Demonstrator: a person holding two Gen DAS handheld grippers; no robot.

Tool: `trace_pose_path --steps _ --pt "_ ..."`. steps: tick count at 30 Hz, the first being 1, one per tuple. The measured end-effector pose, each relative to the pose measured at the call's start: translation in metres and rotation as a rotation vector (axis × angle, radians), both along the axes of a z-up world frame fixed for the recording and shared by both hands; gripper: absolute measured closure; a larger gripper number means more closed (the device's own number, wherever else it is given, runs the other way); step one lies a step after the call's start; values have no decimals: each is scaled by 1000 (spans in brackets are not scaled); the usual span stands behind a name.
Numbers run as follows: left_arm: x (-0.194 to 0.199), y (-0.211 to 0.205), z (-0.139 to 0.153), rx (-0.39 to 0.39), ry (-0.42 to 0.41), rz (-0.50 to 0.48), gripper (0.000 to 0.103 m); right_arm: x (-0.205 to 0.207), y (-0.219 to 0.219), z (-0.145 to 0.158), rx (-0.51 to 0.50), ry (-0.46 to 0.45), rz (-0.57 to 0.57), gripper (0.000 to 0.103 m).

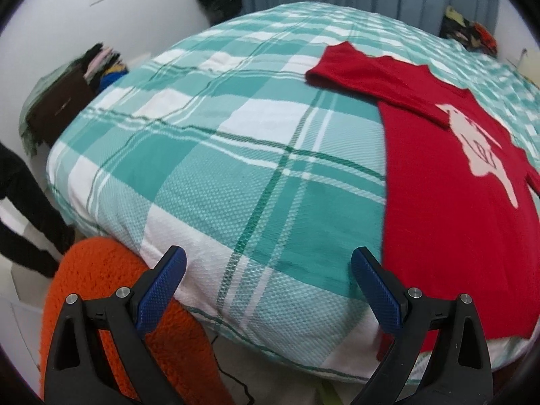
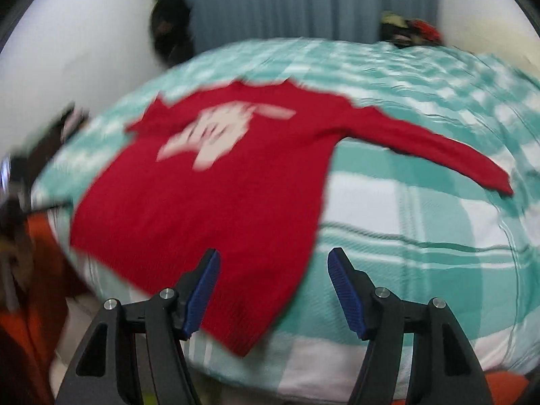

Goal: Fold small clothes

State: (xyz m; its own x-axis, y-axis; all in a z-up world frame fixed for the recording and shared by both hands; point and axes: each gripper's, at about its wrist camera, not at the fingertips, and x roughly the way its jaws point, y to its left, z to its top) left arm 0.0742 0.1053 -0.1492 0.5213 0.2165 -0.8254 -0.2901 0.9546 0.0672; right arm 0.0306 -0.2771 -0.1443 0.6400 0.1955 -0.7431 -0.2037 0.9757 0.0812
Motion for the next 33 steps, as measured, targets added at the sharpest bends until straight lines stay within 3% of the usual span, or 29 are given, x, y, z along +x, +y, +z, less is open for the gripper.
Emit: trace_pose_path --steps 3,8,12,14,16,20,21,23,26,27,28,29,30,33 --pt "3 -11 10 9 -13 -67 4 -3 11 -2 -50 -30 61 37" --pt "54 -59 52 95 -67 -373 4 -2 21 -12 -76 3 82 37" --pt "124 -114 60 212 19 -674 4 2 21 -12 -47 17 82 37" --pt "154 -145 54 315 46 -785 5 4 21 -14 -42 28 79 37" --pt "182 -167 42 325 112 -855 5 5 20 -14 -39 34 75 37" --pt "225 -184 1 257 324 -854 7 8 15 -14 -11 42 59 37" --pt "233 -184 -11 264 365 -844 12 10 13 -16 1 51 57 37" --pt "244 -178 -25 227 403 -819 13 13 10 -18 13 66 55 37" --pt "253 -156 -21 58 384 -736 33 15 6 -18 38 75 54 37" --pt "255 -148 -19 28 372 -712 51 15 4 -18 47 76 52 37" --pt "256 -141 -17 10 360 -692 81 17 4 -19 52 79 49 37" --pt "258 -134 -15 14 345 -668 94 17 3 -18 55 80 47 37" --pt "260 -127 -11 -4 327 -639 96 19 3 -18 57 80 42 37" --pt "261 -86 26 -153 191 -537 97 19 2 -17 52 68 25 37"
